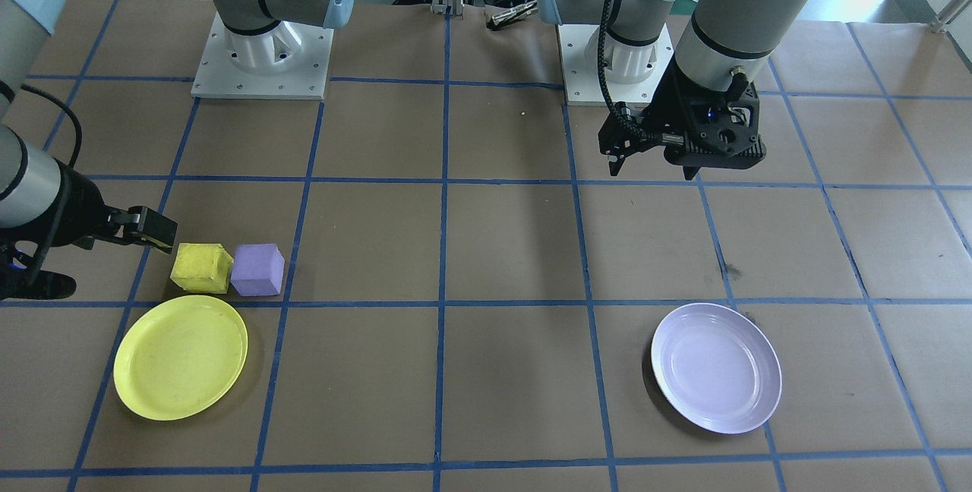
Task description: Sort blocks by color into plates
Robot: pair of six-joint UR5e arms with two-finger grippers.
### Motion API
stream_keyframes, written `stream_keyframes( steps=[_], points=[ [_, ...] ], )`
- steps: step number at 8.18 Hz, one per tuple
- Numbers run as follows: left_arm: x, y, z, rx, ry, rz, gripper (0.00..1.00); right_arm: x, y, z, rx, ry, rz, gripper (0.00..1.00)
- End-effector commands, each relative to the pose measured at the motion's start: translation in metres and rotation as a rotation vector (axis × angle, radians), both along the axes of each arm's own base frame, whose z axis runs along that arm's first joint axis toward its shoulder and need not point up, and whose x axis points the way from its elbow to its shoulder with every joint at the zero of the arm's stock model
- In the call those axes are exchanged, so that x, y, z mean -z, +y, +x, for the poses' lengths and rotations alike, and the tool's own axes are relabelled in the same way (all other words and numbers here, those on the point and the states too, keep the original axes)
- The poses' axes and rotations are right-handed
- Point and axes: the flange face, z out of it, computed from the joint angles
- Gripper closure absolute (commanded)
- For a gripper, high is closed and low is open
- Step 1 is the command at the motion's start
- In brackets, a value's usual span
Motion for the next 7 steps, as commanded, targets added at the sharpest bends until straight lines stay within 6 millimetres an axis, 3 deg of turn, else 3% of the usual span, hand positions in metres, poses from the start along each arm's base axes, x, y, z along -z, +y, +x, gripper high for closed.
stream_keyframes(
  steps=[1,3,5,7],
  points=[
    [0.001,-0.001,0.001,-0.002,0.000,0.001,0.00,0.124,-0.004,-0.016,0.013,-0.008,0.028,0.00],
    [0.001,-0.001,0.001,-0.002,-0.001,0.003,0.00,0.174,0.023,-0.012,-0.021,-0.005,0.031,0.00],
    [0.001,-0.001,0.001,-0.002,-0.001,0.001,0.00,0.190,0.035,-0.010,-0.033,-0.005,0.030,0.00],
    [0.002,-0.002,0.001,-0.002,-0.001,0.003,0.00,0.190,0.035,-0.012,-0.046,0.010,0.035,0.05]
  ],
)
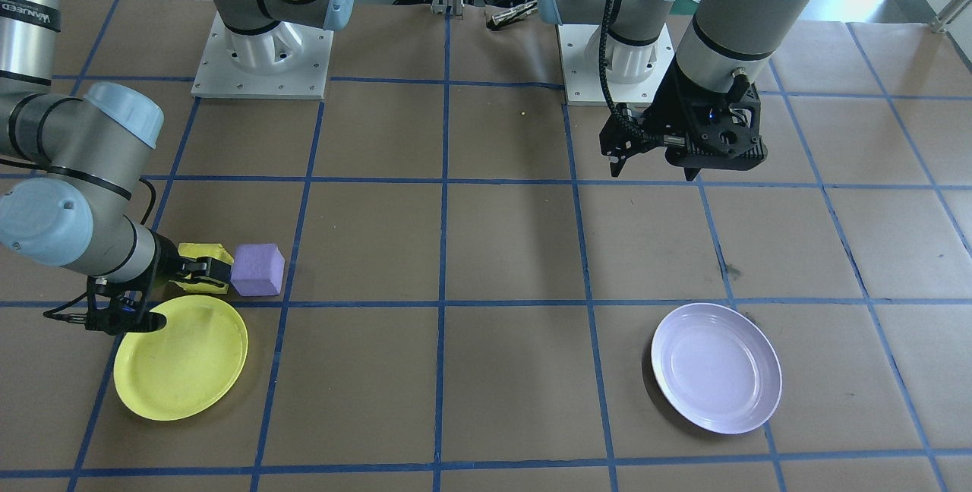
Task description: Sort blocks by color into plates
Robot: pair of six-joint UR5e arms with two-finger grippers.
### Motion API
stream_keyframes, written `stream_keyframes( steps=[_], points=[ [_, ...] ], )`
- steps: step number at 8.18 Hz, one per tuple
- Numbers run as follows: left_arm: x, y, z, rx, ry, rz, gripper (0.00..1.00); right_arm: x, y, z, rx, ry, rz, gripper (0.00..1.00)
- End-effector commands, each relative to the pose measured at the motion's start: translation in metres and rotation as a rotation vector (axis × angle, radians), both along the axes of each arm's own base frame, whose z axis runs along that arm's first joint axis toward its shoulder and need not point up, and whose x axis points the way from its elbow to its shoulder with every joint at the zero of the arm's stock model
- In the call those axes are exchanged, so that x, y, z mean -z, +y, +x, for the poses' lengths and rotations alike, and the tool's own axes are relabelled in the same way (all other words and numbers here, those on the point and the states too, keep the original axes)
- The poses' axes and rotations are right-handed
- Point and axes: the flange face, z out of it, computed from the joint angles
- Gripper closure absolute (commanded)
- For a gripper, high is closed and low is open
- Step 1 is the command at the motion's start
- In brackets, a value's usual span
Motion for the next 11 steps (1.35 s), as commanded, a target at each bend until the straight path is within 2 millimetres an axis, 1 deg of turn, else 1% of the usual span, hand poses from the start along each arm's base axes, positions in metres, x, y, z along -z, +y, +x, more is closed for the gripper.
stream_keyframes(
  steps=[1,2,3,4,5,6,8,9,10,11],
  points=[
    [0.000,0.000,0.000,0.000,0.000,0.000,0.00,0.003,0.003,-0.003,-0.015,0.030,0.009,0.23],
    [0.001,-0.001,0.000,0.000,-0.002,0.001,0.00,0.003,0.003,-0.003,-0.016,0.031,0.011,0.41],
    [0.001,-0.001,0.000,0.000,-0.002,0.001,0.00,0.003,0.004,-0.003,-0.014,0.030,0.011,0.44],
    [0.001,-0.001,0.001,-0.002,-0.002,0.001,0.00,0.002,0.004,-0.002,-0.012,0.027,0.010,0.45],
    [0.002,-0.001,0.001,0.000,-0.001,0.003,0.00,-0.008,-0.003,-0.004,-0.013,0.032,-0.011,0.45],
    [0.001,-0.001,0.000,0.001,-0.002,0.001,0.00,-0.025,-0.016,-0.007,-0.011,0.040,-0.037,0.44],
    [0.001,-0.001,0.000,0.001,-0.003,0.001,0.00,-0.078,-0.051,-0.015,-0.002,0.024,-0.009,0.44],
    [0.001,-0.001,0.000,0.001,-0.003,0.001,0.00,-0.083,-0.069,-0.019,0.005,0.025,-0.006,0.44],
    [0.001,-0.001,0.001,0.000,-0.003,0.001,0.00,-0.081,-0.081,-0.021,0.006,0.025,-0.018,0.43],
    [0.001,-0.001,0.001,0.000,-0.003,0.001,0.00,-0.071,-0.090,-0.021,0.011,0.018,-0.017,0.43]
  ],
)
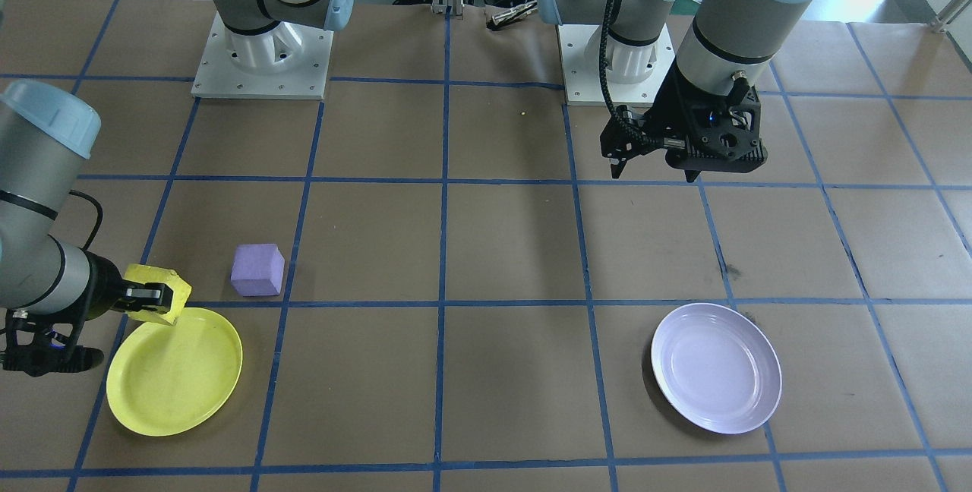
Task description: Sort blocks by color into plates
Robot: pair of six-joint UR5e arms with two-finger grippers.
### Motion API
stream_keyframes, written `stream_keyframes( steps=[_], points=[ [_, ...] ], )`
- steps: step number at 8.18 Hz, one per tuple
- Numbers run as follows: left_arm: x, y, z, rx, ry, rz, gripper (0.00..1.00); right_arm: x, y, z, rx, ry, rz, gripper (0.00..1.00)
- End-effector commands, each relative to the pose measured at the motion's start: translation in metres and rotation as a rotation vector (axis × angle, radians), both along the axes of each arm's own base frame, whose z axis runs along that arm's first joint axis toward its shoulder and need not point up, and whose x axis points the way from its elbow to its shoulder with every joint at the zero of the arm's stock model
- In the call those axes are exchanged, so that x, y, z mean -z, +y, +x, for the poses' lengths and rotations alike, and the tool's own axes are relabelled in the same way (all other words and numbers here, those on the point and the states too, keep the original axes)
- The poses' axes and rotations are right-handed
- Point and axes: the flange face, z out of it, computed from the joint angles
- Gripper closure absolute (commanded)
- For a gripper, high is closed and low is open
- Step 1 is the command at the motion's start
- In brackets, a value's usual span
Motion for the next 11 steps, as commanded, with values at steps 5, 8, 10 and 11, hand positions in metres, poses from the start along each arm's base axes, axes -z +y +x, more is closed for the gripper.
stream_keyframes(
  steps=[5,8,10,11],
  points=[
    [0.002,0.000,0.001,0.001,0.000,0.003,0.00,0.044,-0.051,-0.001,0.016,-0.029,-0.014,0.37],
    [0.002,0.000,0.001,0.001,0.000,0.003,0.00,0.038,-0.050,-0.001,0.011,-0.029,-0.020,0.00],
    [0.002,0.000,0.001,0.001,0.000,0.003,0.00,0.012,-0.047,0.008,0.013,-0.034,-0.050,0.00],
    [0.002,0.000,0.000,0.001,0.001,0.003,0.00,-0.001,-0.034,0.048,-0.015,-0.049,-0.029,0.00]
  ],
)
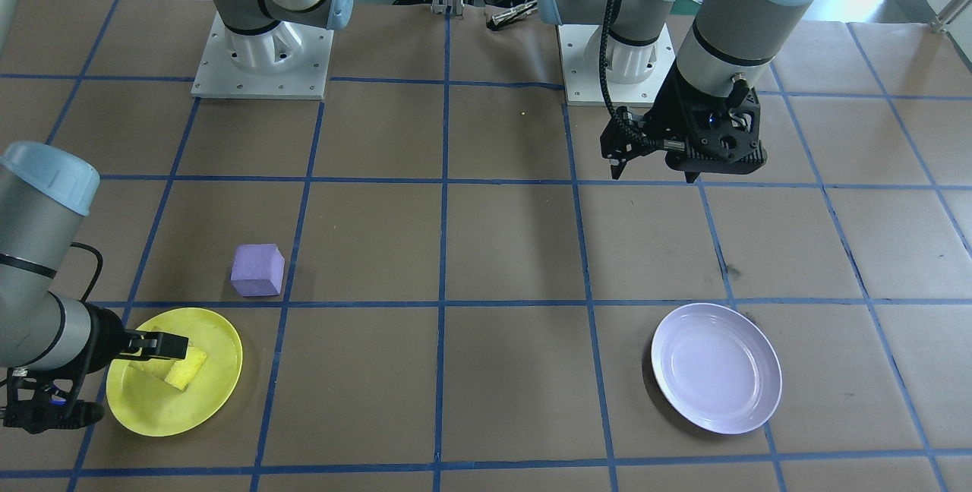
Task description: Sort blocks by color into plates
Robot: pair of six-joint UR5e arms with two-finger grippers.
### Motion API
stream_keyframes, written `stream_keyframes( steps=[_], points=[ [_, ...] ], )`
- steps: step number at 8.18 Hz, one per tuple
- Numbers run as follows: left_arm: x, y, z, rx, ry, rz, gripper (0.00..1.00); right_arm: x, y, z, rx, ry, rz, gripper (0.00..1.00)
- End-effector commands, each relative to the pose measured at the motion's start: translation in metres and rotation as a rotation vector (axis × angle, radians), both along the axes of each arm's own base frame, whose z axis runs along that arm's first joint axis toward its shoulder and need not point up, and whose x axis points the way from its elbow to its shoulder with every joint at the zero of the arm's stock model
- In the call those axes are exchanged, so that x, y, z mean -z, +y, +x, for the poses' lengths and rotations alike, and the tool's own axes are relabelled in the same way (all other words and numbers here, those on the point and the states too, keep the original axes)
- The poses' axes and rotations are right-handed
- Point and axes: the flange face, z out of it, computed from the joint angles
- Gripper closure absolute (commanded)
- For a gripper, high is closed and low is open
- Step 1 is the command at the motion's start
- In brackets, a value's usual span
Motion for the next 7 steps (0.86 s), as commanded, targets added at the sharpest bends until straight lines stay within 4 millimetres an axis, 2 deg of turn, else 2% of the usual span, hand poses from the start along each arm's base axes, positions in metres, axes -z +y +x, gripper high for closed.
stream_keyframes(
  steps=[1,2,3,4,5,6,7],
  points=[
    [0.000,0.000,0.000,0.000,-0.001,0.000,0.00,-0.030,0.026,0.079,-0.055,-0.015,0.026,0.00],
    [0.001,0.000,0.000,0.000,-0.001,0.001,0.00,-0.019,0.047,0.105,-0.094,-0.038,0.062,0.00],
    [0.000,0.000,0.000,0.000,-0.001,0.000,0.00,-0.001,0.072,0.117,-0.121,-0.043,0.103,0.00],
    [0.000,0.000,0.000,0.000,-0.001,0.000,0.00,0.008,0.095,0.118,-0.161,-0.040,0.089,0.00],
    [-0.003,0.002,0.000,-0.002,0.002,-0.006,0.00,0.032,0.117,0.117,-0.171,-0.029,0.051,0.00],
    [-0.009,0.004,0.000,-0.003,-0.006,-0.018,0.00,0.043,0.123,0.113,-0.188,0.008,-0.013,0.00],
    [-0.003,0.002,0.000,-0.002,0.001,-0.006,0.00,0.039,0.120,0.111,-0.190,0.024,-0.023,0.00]
  ],
)
